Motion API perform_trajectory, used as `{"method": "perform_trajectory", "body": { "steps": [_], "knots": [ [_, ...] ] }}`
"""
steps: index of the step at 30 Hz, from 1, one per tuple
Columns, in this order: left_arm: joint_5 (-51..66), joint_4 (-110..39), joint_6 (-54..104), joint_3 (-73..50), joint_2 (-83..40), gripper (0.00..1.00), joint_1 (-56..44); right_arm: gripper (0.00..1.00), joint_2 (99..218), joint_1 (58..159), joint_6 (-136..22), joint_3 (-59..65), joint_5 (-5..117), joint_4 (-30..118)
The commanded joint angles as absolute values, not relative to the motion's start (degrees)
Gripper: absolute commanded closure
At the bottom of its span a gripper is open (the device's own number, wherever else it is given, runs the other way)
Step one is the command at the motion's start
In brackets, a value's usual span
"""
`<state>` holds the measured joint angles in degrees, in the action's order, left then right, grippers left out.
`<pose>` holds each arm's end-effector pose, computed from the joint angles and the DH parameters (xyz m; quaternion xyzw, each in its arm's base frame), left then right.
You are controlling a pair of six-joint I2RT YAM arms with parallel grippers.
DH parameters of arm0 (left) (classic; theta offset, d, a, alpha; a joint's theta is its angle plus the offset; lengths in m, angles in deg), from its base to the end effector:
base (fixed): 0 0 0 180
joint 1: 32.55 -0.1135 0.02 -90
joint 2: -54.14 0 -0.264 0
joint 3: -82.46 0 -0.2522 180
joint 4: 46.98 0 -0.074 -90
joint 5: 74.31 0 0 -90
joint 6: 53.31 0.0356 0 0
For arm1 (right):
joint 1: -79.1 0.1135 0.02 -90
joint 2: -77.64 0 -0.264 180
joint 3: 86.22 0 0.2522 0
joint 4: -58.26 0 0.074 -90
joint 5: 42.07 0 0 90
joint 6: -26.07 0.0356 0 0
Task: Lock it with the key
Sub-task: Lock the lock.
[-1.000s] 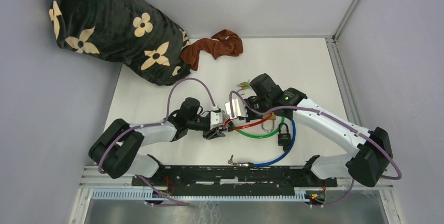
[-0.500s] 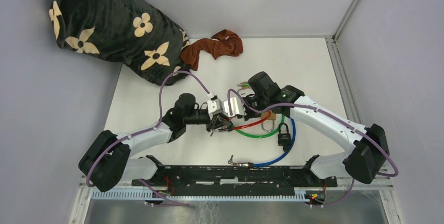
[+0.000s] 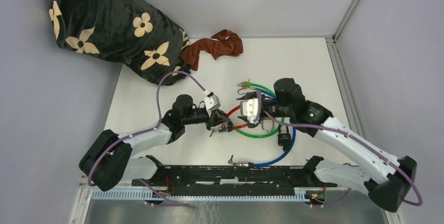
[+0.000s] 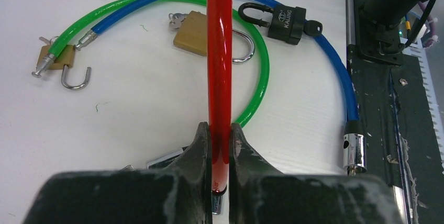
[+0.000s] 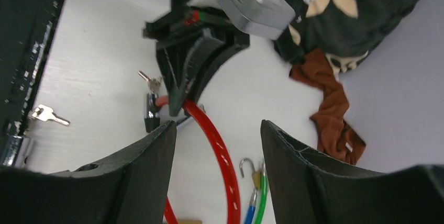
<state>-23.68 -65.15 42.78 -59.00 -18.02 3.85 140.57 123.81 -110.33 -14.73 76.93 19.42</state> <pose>0.1854 -0.1647 0.1981 0.4616 0.6244 -0.4078 0.4803 0.1585 0.1811 0.3331 -0.6867 0.4989 0.2100 0.4852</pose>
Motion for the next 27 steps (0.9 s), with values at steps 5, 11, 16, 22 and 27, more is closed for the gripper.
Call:
{"method": "perform_trajectory", "body": {
  "steps": [5,11,16,22,27],
  "knots": [
    [-25.25,-65.63,41.89,-60.66,-18.56,0.98,1.21,0.36,139.1,124.06,-100.25,-42.66,100.64,54.66],
    [-25.64,-65.44,42.33,-61.01,-18.07,0.98,1.11,0.34,151.06,123.96,-91.65,-49.6,89.41,81.87],
    [-25.99,-65.6,41.94,-61.14,-18.04,0.98,0.86,0.31,161.52,123.83,-90.91,-46.85,88.0,87.26],
    [-26.31,-66.69,38.05,-60.8,-17.09,0.98,0.46,0.32,168.22,123.57,-91.05,-45.5,88.23,87.75],
    [-26.62,-67.57,38.1,-61.46,-17.66,0.98,0.37,0.33,173.31,123.57,-89.84,-43.12,87.76,89.59]
  ]
}}
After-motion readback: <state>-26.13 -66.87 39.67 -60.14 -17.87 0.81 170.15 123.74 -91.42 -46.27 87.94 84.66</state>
